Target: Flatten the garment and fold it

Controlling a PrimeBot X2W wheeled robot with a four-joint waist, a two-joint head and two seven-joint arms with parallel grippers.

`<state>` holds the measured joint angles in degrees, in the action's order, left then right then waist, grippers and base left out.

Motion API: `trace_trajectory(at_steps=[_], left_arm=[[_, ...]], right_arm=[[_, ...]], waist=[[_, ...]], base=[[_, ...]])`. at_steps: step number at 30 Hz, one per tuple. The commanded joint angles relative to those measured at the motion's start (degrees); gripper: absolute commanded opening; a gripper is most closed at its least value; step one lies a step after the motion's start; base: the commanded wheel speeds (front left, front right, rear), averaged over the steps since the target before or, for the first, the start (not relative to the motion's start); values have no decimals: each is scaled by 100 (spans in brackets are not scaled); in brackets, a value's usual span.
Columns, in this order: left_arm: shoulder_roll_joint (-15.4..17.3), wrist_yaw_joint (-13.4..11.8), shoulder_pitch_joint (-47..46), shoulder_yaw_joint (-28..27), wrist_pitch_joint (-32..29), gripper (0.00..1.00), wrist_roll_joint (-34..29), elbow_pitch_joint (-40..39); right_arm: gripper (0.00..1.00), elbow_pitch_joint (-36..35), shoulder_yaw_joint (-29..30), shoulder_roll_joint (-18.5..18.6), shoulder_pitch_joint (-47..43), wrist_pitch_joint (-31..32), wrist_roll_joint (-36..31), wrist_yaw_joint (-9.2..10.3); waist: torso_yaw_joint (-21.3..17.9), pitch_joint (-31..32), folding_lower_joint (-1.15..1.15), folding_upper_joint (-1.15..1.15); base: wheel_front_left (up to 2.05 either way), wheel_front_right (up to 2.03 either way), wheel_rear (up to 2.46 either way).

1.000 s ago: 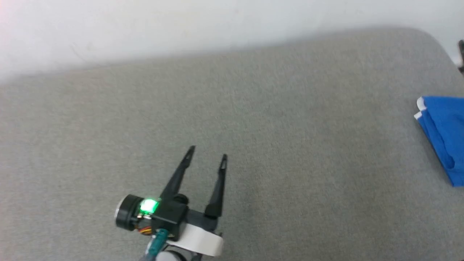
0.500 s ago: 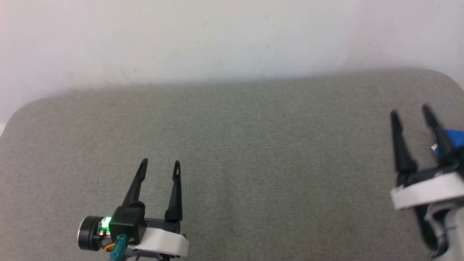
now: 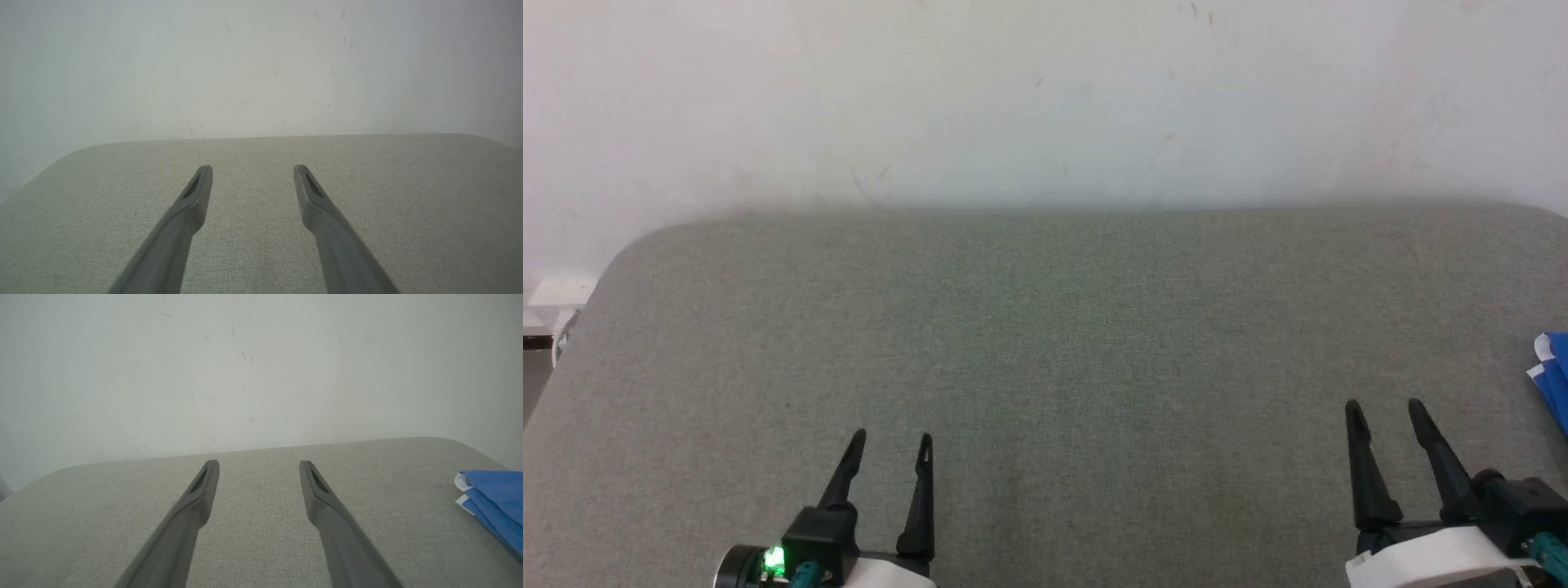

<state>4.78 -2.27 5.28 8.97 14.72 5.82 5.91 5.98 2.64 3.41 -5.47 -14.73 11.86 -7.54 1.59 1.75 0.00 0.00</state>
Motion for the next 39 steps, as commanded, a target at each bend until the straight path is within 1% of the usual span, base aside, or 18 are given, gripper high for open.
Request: trace_trajectory(at_steps=[1, 3, 6, 20, 21, 39], left_arm=[[8, 50, -22, 9, 28, 100, -87, -27], [-4, 110, -12, 22, 28, 100, -94, -7], [-23, 130, 1, 9, 28, 100, -119, 57], [-106, 125, -34, -87, 28, 100, -130, 38], [-99, 120, -1, -67, 0, 0, -88, 46], [-107, 132, -61, -157, -177, 0, -144, -22]], right_arm=[[100, -28, 72, -25, -65, -27, -35, 5], [100, -24, 97, -41, -79, -27, -50, 5], [100, 21, 56, -49, -81, -27, -53, 5], [100, -3, -17, -52, -47, -27, 51, 5], [0, 13, 0, -29, -46, 0, 32, 0], [0, -48, -18, -27, 23, 176, -109, 1]], waist=[[12, 2, 0, 0], [18, -2, 0, 0], [19, -4, 0, 0], [44, -48, 0, 0], [44, -49, 0, 0], [21, -66, 0, 0]], base=[[0, 0, 0], [0, 0, 0], [0, 0, 0], [0, 0, 0], [0, 0, 0], [0, 0, 0]])
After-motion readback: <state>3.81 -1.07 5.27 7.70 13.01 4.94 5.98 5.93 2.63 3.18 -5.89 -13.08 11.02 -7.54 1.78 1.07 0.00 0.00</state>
